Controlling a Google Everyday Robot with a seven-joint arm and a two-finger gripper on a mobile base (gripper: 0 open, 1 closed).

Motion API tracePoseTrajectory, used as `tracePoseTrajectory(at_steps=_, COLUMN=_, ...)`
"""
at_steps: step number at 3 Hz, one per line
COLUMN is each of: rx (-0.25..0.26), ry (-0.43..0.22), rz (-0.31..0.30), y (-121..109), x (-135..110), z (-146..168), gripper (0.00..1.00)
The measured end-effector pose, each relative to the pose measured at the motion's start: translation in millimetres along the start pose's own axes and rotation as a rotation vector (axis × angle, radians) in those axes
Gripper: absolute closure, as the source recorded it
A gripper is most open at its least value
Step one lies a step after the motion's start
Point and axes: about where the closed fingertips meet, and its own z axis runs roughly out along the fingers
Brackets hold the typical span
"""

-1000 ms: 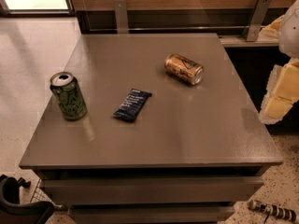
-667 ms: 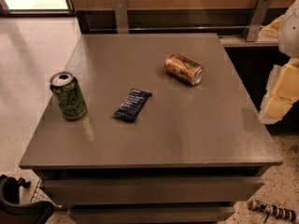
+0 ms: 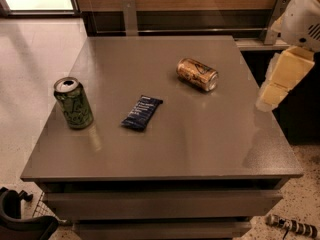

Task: Place orange can upright

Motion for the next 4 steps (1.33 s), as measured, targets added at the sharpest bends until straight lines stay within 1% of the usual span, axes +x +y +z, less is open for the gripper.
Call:
tracePoseTrajectory(at_steps=1, rx=0.005, ry=0.002, rz=0.12, y=-30, x=-16, z=20, gripper=0.0)
tracePoseTrajectory(at_steps=2, rx=0.003, ry=-0.005, rz=0.189, y=-59, x=-33, z=40, gripper=0.0)
tracePoseTrajectory(at_steps=3, rx=-0.014, ry=-0.012, rz=0.226, y=-86, x=-57, z=63, gripper=0.0)
tracePoseTrajectory(at_steps=4, rx=-0.043, ry=0.028, rz=0.248, y=-101, x=-75, z=90, gripper=0.0)
